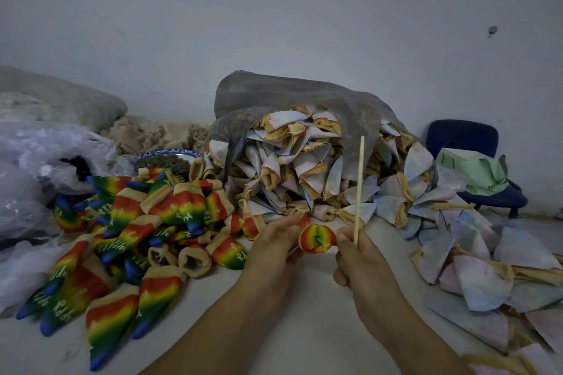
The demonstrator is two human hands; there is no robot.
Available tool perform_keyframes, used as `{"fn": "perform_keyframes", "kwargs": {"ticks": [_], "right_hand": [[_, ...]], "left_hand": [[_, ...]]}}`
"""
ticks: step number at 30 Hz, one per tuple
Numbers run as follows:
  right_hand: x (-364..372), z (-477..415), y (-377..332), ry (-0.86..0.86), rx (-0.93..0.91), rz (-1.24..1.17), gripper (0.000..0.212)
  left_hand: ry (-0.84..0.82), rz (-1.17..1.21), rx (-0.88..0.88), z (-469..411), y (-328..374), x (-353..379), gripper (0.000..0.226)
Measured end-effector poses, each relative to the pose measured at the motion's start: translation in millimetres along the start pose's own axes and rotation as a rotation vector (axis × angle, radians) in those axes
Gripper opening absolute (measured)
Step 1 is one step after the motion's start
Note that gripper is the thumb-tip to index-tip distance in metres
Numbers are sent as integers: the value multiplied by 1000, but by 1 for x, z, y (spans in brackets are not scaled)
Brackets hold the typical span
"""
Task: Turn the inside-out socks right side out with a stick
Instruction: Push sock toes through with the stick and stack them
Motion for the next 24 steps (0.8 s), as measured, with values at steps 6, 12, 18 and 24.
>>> {"fn": "perform_keyframes", "kwargs": {"ticks": [6, 12, 18, 24], "right_hand": [[-5, -2, -3, -20, 36, -65, 17], [-3, 4, 0, -172, 96, -89, 20], [5, 8, 6, -236, 23, 117, 18], [-17, -1, 6, -257, -183, 486, 46]], "left_hand": [[-143, -442, 568, 15, 5, 1, 38], [-191, -442, 451, 14, -1, 4, 30], [-49, 149, -33, 0, -4, -3, 42], [-82, 653, -262, -19, 10, -24, 20]]}}
Point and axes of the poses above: each hand's wrist, its own z-axis away from the middle knuckle, its own x-axis out of the palm, y = z × x, the point moved 1 cm from there along -z, towards the middle knuckle, and after that the axes turned 12 degrees about y, right-handed, at the moved point
